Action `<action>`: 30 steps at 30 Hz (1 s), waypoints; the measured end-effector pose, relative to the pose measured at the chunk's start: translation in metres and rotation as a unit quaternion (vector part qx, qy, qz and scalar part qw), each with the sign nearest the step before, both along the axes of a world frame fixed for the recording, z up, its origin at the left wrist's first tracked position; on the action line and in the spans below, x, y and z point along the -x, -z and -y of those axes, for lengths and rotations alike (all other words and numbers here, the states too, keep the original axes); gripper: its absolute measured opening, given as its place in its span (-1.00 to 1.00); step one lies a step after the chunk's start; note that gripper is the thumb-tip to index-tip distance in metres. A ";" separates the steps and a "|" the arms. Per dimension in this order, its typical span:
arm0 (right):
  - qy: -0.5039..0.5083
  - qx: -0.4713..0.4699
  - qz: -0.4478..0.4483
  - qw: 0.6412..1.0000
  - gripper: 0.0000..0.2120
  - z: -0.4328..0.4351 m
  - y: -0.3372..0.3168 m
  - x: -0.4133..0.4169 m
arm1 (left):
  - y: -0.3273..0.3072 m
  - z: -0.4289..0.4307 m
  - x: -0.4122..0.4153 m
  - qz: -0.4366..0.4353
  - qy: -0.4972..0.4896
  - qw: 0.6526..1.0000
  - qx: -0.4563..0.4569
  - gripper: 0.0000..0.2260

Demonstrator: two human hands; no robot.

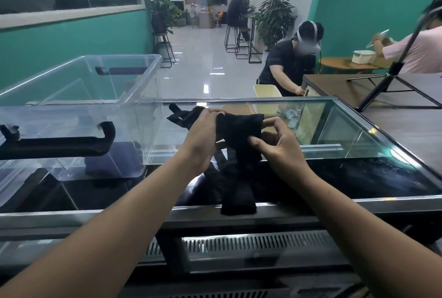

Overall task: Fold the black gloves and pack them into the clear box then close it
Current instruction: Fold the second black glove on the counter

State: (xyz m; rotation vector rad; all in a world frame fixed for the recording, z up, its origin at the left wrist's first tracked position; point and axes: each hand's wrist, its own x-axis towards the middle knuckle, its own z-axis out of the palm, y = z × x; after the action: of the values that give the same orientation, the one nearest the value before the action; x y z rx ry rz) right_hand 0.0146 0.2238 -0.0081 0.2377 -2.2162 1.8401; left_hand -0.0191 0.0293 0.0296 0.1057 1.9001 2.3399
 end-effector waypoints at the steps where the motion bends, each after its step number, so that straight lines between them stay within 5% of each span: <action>1: 0.004 0.014 0.006 1.000 -0.73 0.001 -0.001 0.000 | 0.000 0.002 -0.001 0.001 -0.005 1.000 -0.002 -0.72; 10: -0.003 0.222 0.153 0.963 -0.63 0.011 -0.025 0.008 | 0.001 0.027 -0.006 -0.171 -0.100 0.963 0.184 -0.87; 15: -0.033 0.234 0.164 0.958 -0.68 0.016 -0.050 0.015 | -0.017 0.031 -0.017 -0.354 -0.055 0.876 0.321 -0.63; 18: -0.054 0.212 0.169 0.961 -0.95 0.020 -0.061 0.019 | -0.025 0.032 -0.019 -0.419 0.006 0.816 0.397 -0.53; 25: -0.077 0.253 0.207 0.942 -0.89 0.020 -0.070 0.021 | -0.028 0.032 -0.006 -0.501 -0.035 0.711 0.492 -0.61; 30: -0.081 0.244 0.235 0.937 -0.67 0.018 -0.064 0.017 | -0.038 0.028 -0.005 -0.501 -0.085 0.738 0.444 -0.72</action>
State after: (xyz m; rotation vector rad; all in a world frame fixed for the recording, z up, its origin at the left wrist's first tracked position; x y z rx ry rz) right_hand -0.0021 0.2056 0.0563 -0.1375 -1.9428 2.6971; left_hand -0.0141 0.0017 0.0675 1.3278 3.3690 1.1225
